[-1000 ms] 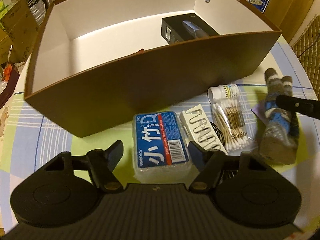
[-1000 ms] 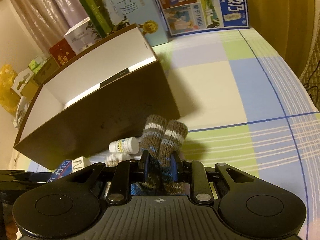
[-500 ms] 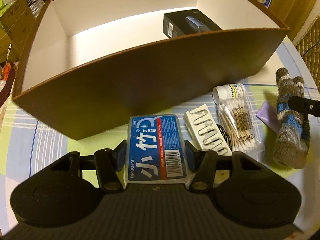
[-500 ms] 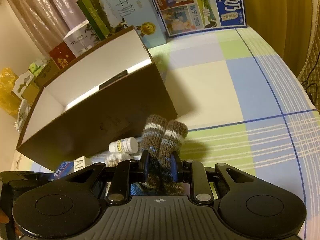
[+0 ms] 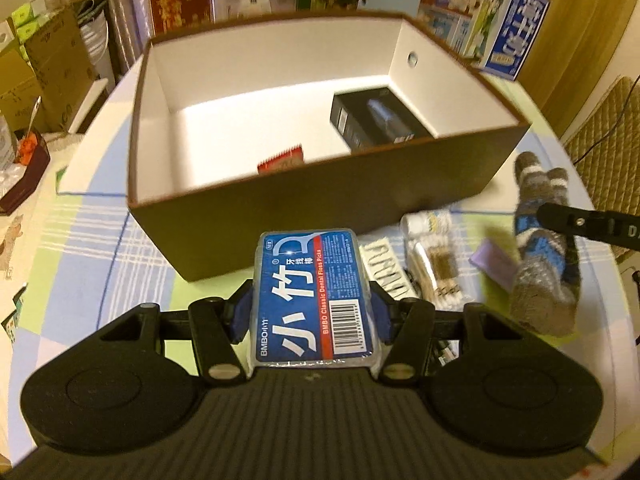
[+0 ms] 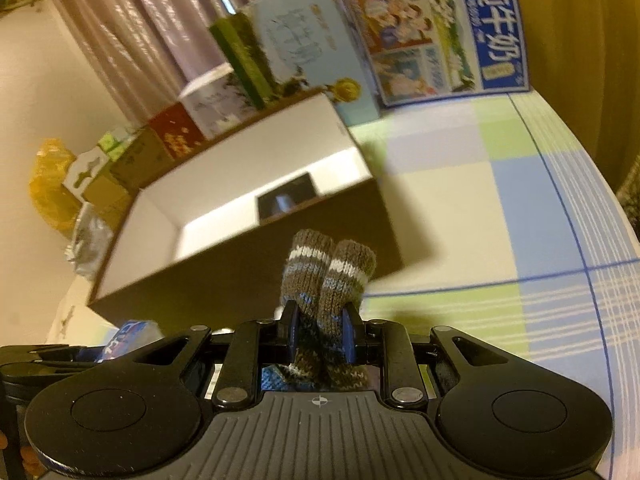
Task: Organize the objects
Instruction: 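Carry the floss pack and striped sock into the brown box with both tools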
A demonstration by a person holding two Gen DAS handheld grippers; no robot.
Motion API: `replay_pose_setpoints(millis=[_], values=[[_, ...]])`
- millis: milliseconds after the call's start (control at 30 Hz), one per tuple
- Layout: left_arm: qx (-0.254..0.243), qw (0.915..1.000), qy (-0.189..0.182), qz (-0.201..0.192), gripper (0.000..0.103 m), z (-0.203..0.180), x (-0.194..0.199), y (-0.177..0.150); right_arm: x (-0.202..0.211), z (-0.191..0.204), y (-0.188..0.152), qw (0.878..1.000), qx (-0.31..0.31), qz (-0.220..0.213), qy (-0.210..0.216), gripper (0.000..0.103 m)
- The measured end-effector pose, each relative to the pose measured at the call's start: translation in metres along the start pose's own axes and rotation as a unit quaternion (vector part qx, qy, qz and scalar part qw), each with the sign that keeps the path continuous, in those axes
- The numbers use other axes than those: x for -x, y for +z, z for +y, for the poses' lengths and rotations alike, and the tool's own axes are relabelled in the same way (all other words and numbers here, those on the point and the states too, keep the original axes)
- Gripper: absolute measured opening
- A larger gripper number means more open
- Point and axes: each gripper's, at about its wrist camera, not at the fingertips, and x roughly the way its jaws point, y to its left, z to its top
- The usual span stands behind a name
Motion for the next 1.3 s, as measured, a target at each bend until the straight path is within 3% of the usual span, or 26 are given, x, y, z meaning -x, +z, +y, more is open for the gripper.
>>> replay_pose_setpoints(millis=[267,567,833,1300], values=[[-0.007,0.9992,-0.004,-0.04,0.053,-0.003,0.03,0.02,0.002,0.032,0.017,0.998,0.042,-0.012,0.044,0.019],[-0.014,0.9974,0.008,-0.07,0.053,0.004,0.036,0.051,-0.015,0.066,0.046,0.993,0.078,-0.025,0.086,0.019],[-0.006,0.9965,0.014,-0.082,0.053,0.014,0.021,0.081,-0.05,0.089,0.076,0.988,0.113,-0.021,0.101,0.019],[-0.003,0.9968,0.041,-0.069,0.053,0.039,-0.035,0.128,-0.135,0.104,0.116,0.988,0.134,0.014,0.08,0.019]])
